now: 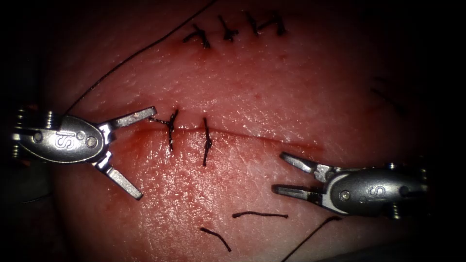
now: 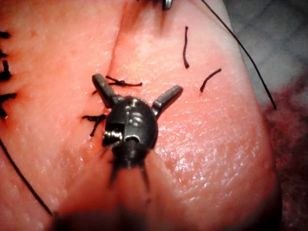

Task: Wound Closure
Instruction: Pick up the needle with elft driver

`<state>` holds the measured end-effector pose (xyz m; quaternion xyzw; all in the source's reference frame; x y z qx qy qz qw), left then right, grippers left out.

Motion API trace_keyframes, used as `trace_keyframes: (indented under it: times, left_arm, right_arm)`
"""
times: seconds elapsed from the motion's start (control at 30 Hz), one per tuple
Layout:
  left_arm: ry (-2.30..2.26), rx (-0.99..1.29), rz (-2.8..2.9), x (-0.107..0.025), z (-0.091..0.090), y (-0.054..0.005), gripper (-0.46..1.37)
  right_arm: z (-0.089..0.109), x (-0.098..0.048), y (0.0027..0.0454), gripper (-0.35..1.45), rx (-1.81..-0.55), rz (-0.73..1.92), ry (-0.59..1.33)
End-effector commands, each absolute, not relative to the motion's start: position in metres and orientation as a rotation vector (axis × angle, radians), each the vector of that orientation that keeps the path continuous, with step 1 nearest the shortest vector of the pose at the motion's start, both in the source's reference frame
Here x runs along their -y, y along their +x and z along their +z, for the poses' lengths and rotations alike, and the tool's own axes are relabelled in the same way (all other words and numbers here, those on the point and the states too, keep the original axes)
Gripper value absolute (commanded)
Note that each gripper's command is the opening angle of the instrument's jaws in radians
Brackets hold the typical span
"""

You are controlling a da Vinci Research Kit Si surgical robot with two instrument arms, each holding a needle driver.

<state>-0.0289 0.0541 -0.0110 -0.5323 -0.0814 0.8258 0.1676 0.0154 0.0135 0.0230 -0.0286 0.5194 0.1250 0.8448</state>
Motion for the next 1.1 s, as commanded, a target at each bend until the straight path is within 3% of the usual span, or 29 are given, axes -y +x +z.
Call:
trace_keyframes:
  times: [0.03, 0.4, 0.63, 0.73, 0.97, 1.1]
  left_arm:
    - [-1.506, 0.225, 2.343, -0.0541, -0.0111, -0.0287, 1.08]
    - [-1.266, 0.143, 2.248, -0.0563, -0.0109, -0.0274, 1.04]
    - [-1.086, 0.037, 2.181, -0.0583, -0.0090, -0.0264, 0.79]
    - [-1.064, 0.051, 2.174, -0.0587, -0.0080, -0.0259, 0.77]
    - [-0.808, 0.140, 2.294, -0.0583, -0.0049, -0.0242, 0.93]
    - [-0.704, 0.151, 2.293, -0.0575, -0.0030, -0.0231, 0.89]
  right_arm:
    - [0.0226, -0.0138, 0.0152, 0.50, -1.098, 0.265, -0.049]
    - [0.0211, -0.0151, 0.0146, 0.33, -1.097, 0.273, -0.020]
    - [0.0213, -0.0145, 0.0147, 0.20, -1.101, 0.268, -0.025]
    - [0.0214, -0.0142, 0.0149, 0.16, -1.097, 0.265, -0.025]
    - [0.0216, -0.0133, 0.0157, 0.15, -1.078, 0.252, -0.014]
    - [0.0217, -0.0128, 0.0160, 0.14, -1.070, 0.245, -0.011]
